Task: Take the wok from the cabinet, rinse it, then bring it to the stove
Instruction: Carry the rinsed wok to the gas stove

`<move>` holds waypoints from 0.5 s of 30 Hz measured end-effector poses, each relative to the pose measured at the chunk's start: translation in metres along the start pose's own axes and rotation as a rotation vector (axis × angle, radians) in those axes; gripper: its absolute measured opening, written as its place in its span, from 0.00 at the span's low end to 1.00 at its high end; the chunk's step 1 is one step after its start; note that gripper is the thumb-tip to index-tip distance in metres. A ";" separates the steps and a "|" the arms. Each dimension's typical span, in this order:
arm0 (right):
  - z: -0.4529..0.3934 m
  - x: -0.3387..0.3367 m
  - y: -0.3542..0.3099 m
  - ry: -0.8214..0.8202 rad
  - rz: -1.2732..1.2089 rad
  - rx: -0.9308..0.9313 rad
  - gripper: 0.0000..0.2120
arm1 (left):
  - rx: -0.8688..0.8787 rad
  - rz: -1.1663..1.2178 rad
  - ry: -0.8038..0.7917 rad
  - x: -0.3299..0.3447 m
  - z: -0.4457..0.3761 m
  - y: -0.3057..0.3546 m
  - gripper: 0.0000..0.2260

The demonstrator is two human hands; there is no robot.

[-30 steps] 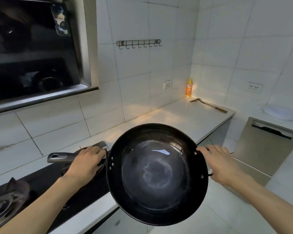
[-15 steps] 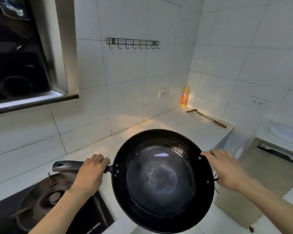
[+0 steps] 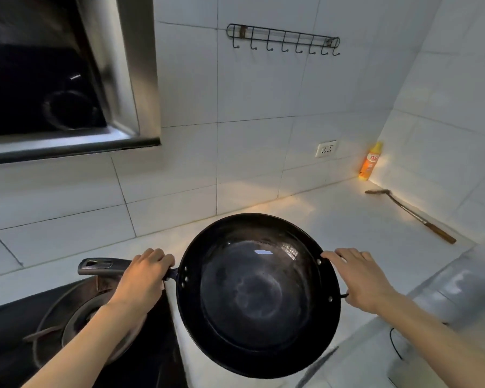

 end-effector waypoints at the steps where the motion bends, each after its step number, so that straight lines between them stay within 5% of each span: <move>1: -0.015 0.007 0.002 -0.001 -0.016 -0.029 0.45 | -0.026 -0.014 -0.012 0.004 -0.001 -0.002 0.21; 15: -0.192 0.091 0.020 -0.014 -0.110 -0.418 0.45 | -0.491 -0.150 -0.196 0.051 0.004 0.035 0.18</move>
Point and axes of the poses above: each hand's wrist, its own z-axis away from the middle knuckle, its own x-axis out of the palm, y = z × x, the point moved 6 cm from there along -z, towards the middle knuckle, and after that the axes turned 1 degree about -x, right-handed, at the moved point
